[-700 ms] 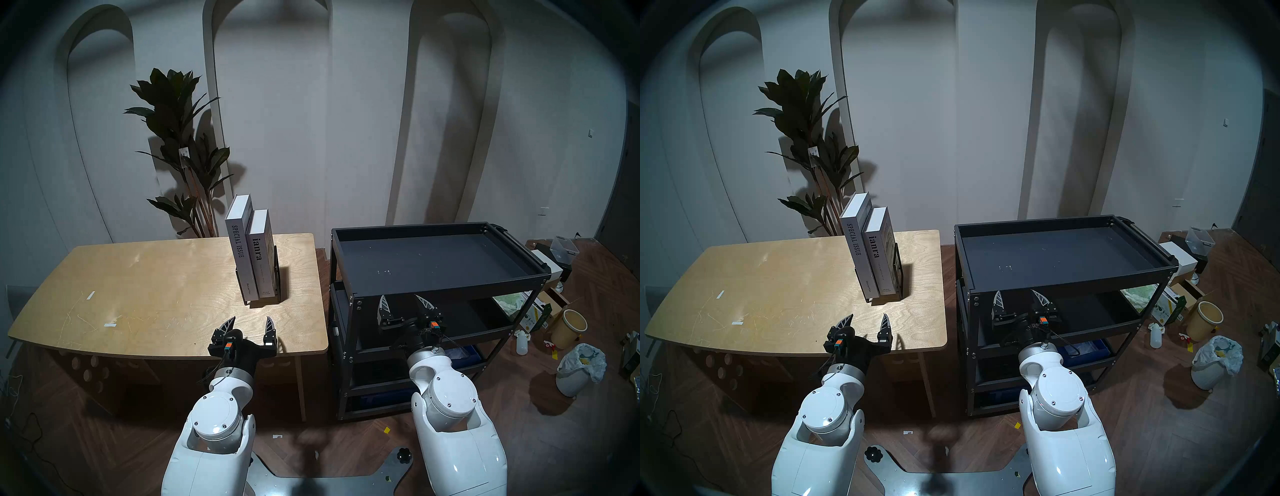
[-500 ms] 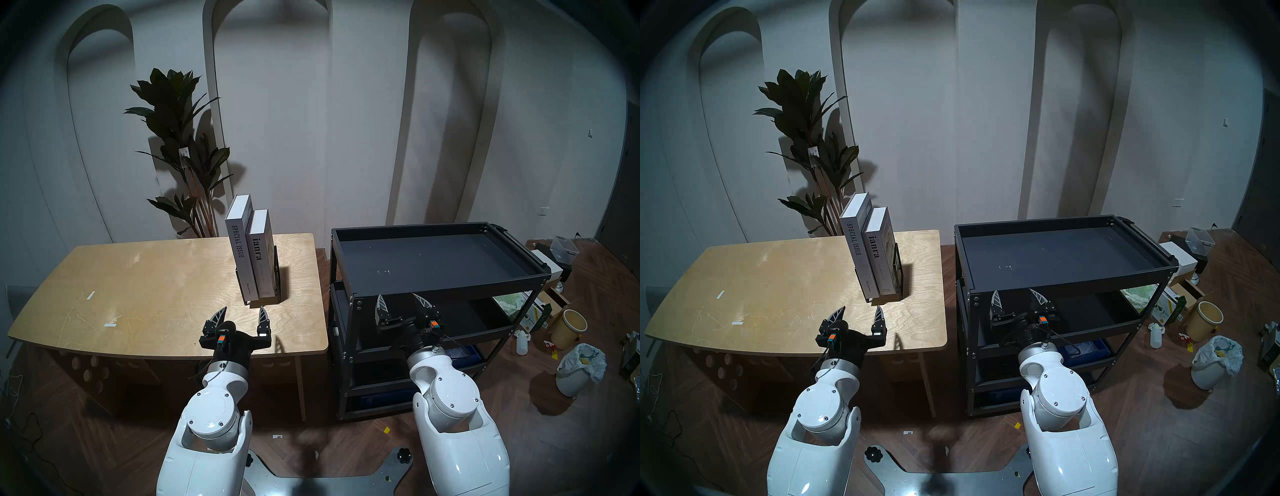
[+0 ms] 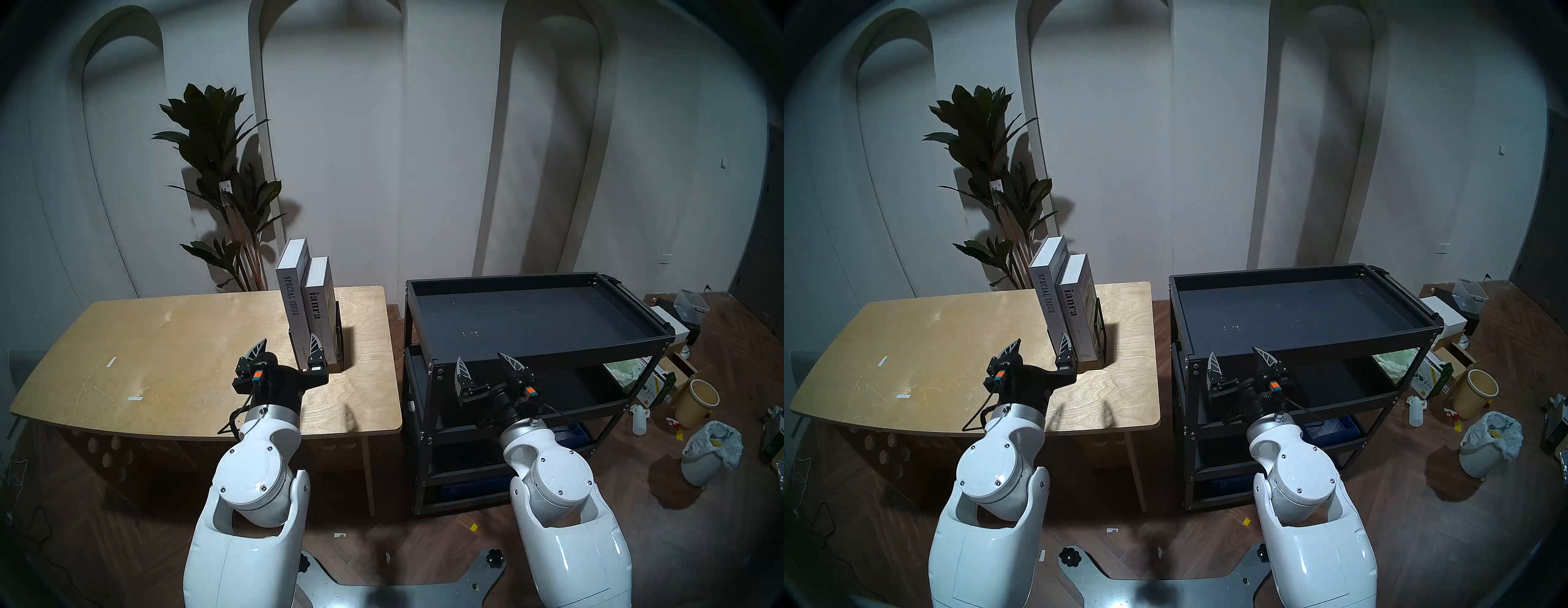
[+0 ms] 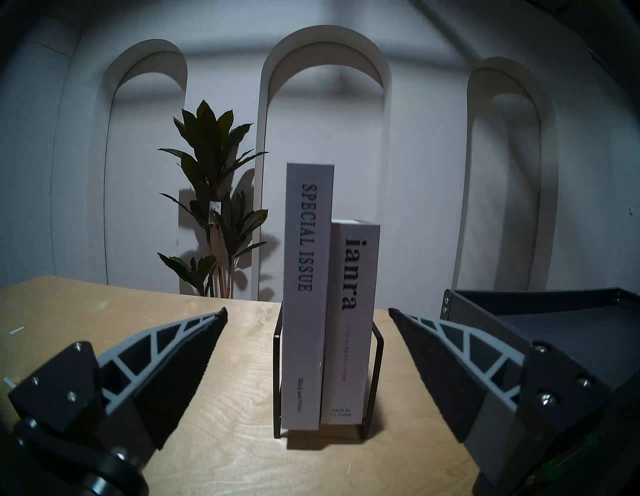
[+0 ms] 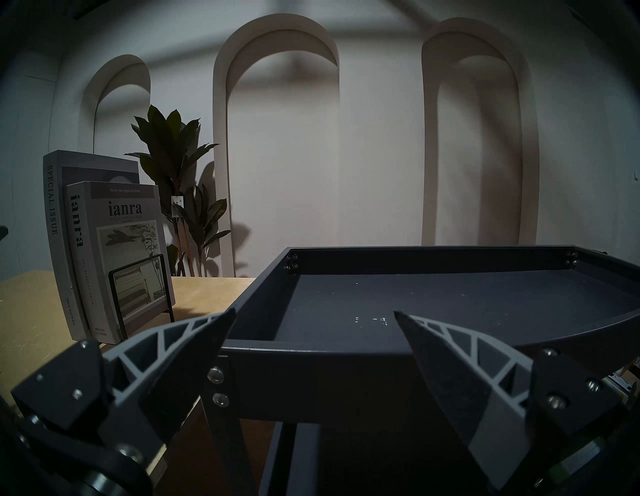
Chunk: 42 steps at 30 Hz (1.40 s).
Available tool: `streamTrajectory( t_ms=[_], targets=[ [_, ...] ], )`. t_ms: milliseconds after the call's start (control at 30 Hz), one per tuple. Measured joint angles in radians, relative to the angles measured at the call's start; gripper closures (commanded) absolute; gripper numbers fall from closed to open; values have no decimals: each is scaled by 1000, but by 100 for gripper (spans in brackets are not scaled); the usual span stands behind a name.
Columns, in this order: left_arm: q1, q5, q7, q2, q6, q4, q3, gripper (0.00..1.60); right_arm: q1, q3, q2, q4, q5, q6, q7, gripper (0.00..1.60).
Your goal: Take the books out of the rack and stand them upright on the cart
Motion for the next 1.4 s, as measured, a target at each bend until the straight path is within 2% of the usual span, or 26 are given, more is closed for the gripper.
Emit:
streamTrajectory(
  t_ms=[300, 533, 700, 867, 1100, 1400],
  targets=[
    [-20, 63, 109, 16, 184, -89, 55, 0, 13, 8, 19, 3, -2, -5, 19, 0],
    [-71, 66, 125, 23, 327, -130, 88, 0, 22, 24, 32, 1, 1, -6, 31, 0],
    [-117, 66, 133, 23, 398, -142, 103, 0, 26, 31, 37, -1, 3, -7, 37, 0],
    [-160, 67, 152, 12, 423, -134, 96, 0, 27, 33, 38, -5, 6, -8, 40, 0],
    [-226, 64, 168, -4, 422, -66, 56, 0, 25, 28, 33, -10, 8, -12, 42, 0],
    [-309, 14, 148, -15, 438, -10, 46, 0, 17, 23, 28, -17, 5, -16, 25, 0]
  ],
)
